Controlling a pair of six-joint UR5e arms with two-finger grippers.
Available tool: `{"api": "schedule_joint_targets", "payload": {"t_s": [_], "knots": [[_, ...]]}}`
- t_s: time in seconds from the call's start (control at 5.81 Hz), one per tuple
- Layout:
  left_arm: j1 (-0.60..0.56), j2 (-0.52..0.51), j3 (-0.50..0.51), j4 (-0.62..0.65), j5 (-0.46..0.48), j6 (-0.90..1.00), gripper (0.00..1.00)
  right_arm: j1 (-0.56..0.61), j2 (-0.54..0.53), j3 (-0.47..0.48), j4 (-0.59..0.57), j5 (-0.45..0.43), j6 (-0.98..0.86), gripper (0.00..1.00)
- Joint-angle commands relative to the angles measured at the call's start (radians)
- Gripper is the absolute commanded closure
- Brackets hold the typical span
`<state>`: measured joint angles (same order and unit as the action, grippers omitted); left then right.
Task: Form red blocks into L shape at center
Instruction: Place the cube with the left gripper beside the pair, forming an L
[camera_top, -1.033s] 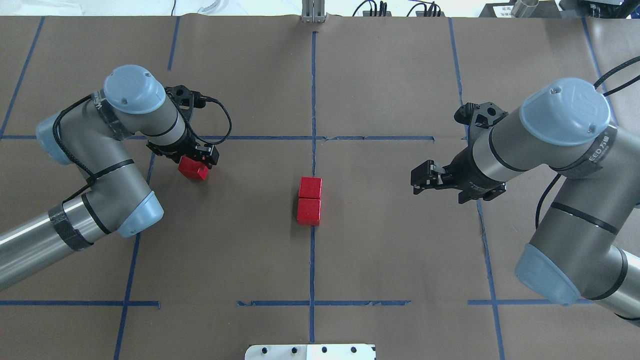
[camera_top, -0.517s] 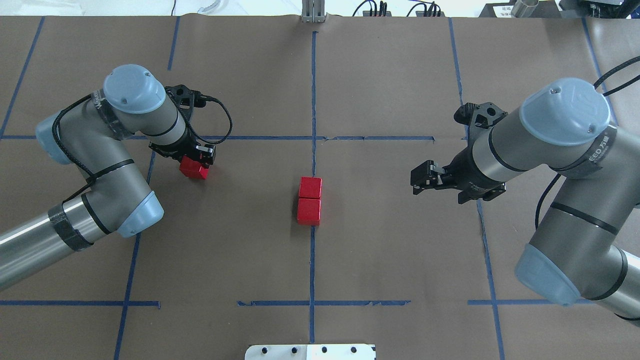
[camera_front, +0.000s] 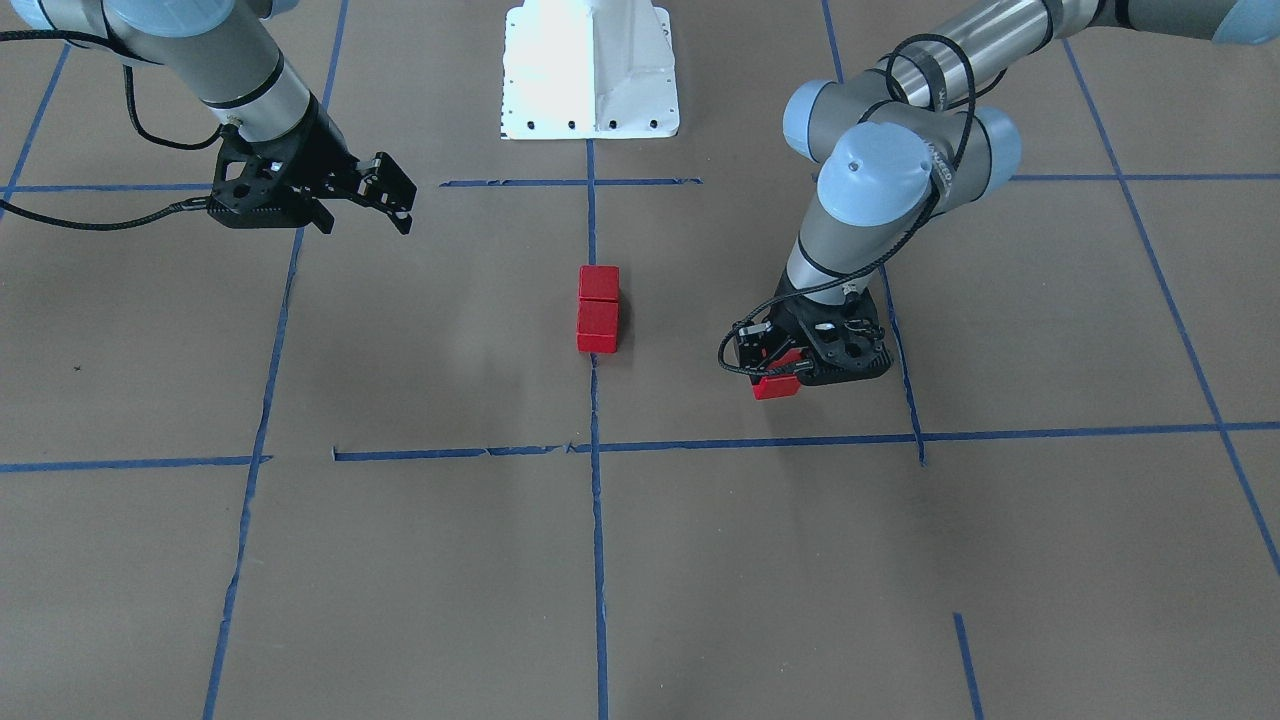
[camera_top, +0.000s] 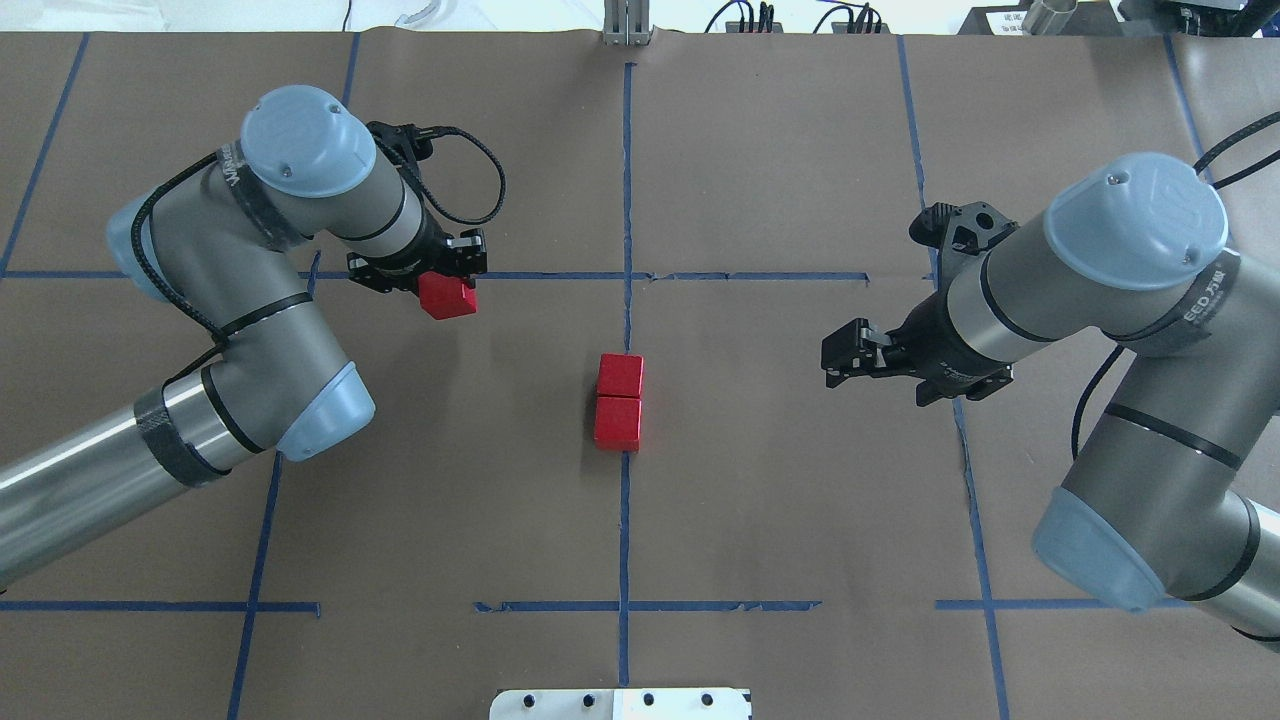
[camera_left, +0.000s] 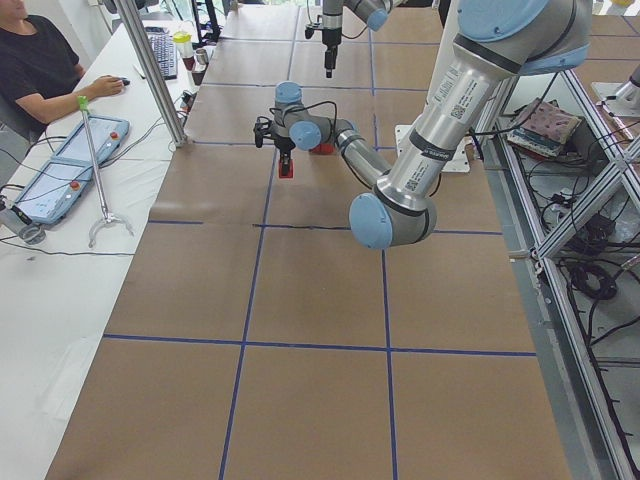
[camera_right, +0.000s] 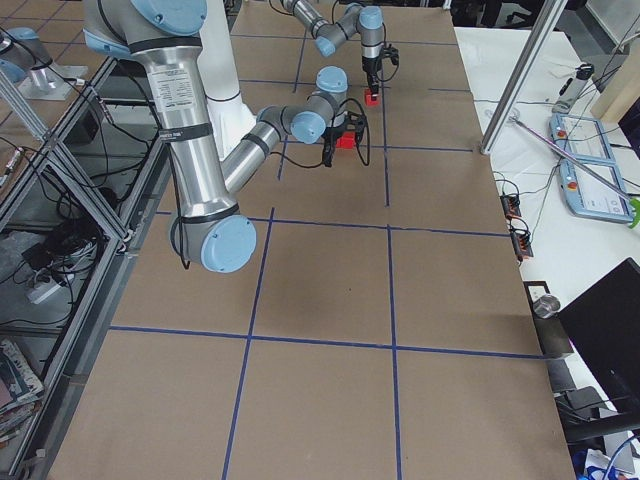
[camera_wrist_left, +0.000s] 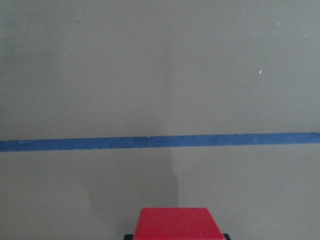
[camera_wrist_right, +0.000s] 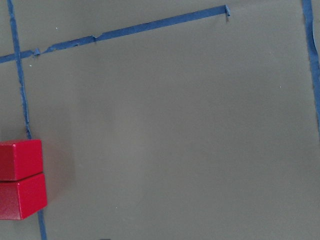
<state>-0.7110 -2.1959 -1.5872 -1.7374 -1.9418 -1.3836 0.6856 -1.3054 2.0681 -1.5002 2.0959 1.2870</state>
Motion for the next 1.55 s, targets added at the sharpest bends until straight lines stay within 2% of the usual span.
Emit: {"api": "schedule_joint_targets", "payload": {"t_s": [0.0, 0.17, 0.34, 0.52, 1.03, 1.38], "knots": [[0.08, -0.106, -0.007, 0.153, 0.076, -0.497, 1.0, 0.003, 0.0, 0.001, 0.0, 0.001, 0.0, 0.0], [0.109, -0.12, -0.005, 0.166, 0.09, -0.555, 1.0, 0.002, 0.0, -0.002, 0.0, 0.001, 0.0, 0.0], [0.138, -0.12, -0.007, 0.176, 0.122, -0.8, 1.0, 0.002, 0.0, -0.002, 0.0, 0.0, 0.0, 0.0], [0.146, -0.119, -0.005, 0.176, 0.147, -0.863, 0.96, 0.002, 0.0, -0.005, 0.0, 0.0, 0.0, 0.0], [0.175, -0.12, 0.01, 0.18, 0.126, -1.237, 0.96, 0.0, -0.002, -0.011, 0.0, 0.0, 0.0, 0.0], [0.217, -0.137, 0.038, 0.179, 0.124, -1.322, 0.96, -0.001, -0.005, -0.008, 0.0, 0.0, 0.002, 0.0]]}}
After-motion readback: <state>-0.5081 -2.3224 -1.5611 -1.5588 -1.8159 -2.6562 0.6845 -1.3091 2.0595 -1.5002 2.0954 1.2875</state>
